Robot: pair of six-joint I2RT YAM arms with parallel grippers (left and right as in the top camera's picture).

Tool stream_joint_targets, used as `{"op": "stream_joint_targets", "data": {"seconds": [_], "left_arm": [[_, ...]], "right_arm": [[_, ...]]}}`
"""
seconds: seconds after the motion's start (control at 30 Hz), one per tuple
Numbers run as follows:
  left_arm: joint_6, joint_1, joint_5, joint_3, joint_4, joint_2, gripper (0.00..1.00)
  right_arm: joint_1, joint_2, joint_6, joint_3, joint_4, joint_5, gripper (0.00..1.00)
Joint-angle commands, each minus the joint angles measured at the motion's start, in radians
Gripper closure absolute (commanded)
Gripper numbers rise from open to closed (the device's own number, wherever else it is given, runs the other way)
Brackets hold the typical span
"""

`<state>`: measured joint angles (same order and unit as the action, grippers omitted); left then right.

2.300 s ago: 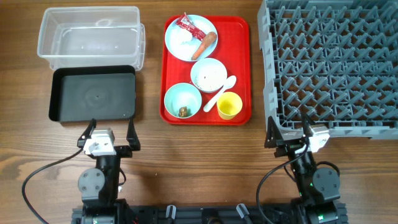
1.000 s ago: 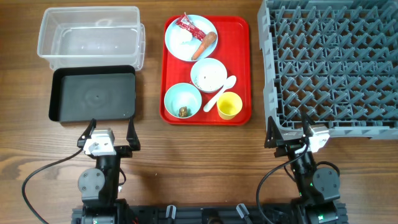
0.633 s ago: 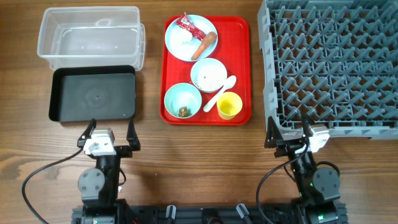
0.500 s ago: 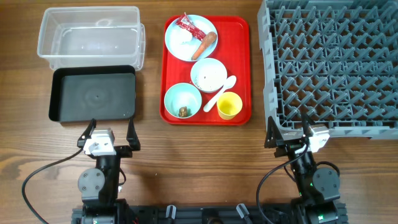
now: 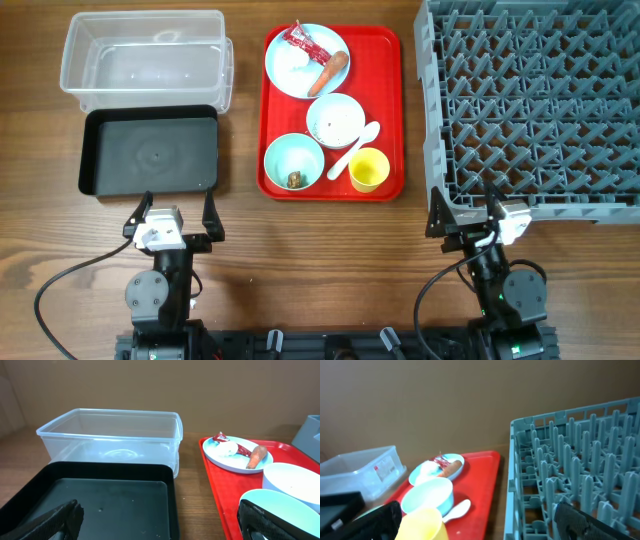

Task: Sort waste into correct bins and load items into the dishwasher rack

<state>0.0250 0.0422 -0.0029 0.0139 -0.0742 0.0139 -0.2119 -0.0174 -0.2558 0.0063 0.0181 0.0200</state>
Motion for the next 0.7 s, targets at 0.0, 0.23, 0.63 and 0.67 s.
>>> {"op": "stream_joint_targets", "data": {"seconds": [0.0,0.23,0.63,0.67], "left_arm": [[-0.006,0.001,0.005,-0.008,0.003,-0.006,0.00],[-0.011,0.001,0.137,-0.008,0.056,-0.006,0.00],[-0.112,0.001,0.212,0.168,0.123,0.127,0.00],[-0.112,0.001,0.212,0.200,0.117,0.165,0.00]], "right_arm": [[-0.004,0.013,-0.148,-0.001,0.026,-0.005,0.00],[-0.004,0.013,-0.111,-0.001,0.171,-0.136,0.00],[-0.004,-0.198,0.124,0.245,0.205,-0.197,0.00],[-0.004,-0.244,0.119,0.277,0.205,-0.201,0.00]]}}
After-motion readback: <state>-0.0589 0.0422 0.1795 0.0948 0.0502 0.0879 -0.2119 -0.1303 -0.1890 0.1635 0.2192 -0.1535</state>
